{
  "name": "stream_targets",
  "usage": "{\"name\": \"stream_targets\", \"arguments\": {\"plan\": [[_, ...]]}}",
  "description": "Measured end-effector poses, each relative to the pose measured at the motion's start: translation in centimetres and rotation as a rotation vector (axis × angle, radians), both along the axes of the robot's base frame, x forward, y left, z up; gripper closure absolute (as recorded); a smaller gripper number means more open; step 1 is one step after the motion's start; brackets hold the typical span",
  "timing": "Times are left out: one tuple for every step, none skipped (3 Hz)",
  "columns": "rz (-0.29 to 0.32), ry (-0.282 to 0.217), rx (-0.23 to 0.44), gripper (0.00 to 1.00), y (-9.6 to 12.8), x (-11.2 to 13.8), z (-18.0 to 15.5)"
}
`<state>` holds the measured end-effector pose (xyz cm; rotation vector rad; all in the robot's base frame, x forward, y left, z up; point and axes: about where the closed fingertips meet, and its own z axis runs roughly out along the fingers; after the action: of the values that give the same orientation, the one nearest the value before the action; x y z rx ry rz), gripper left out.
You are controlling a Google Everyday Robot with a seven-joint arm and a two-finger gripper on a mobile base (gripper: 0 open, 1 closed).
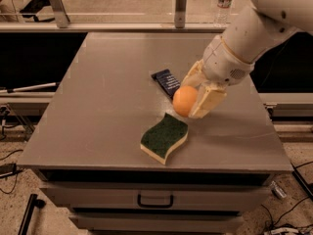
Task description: Move orange near sponge
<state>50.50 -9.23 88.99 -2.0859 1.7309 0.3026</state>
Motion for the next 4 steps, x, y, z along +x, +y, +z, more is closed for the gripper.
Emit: {"name": "stream_targets", "arguments": {"plan": [[0.115, -0.024, -0.091, 1.0, -0.04, -0.4, -0.46], [0.172, -0.096, -0.192, 1.0, -0.18, -0.33, -0.56], [0.164, -0.128, -0.237, 1.0, -0.31, -0.11, -0.46], [0.172, -0.161, -0.317, 0.85, 0.54, -0.19, -1.23]]}}
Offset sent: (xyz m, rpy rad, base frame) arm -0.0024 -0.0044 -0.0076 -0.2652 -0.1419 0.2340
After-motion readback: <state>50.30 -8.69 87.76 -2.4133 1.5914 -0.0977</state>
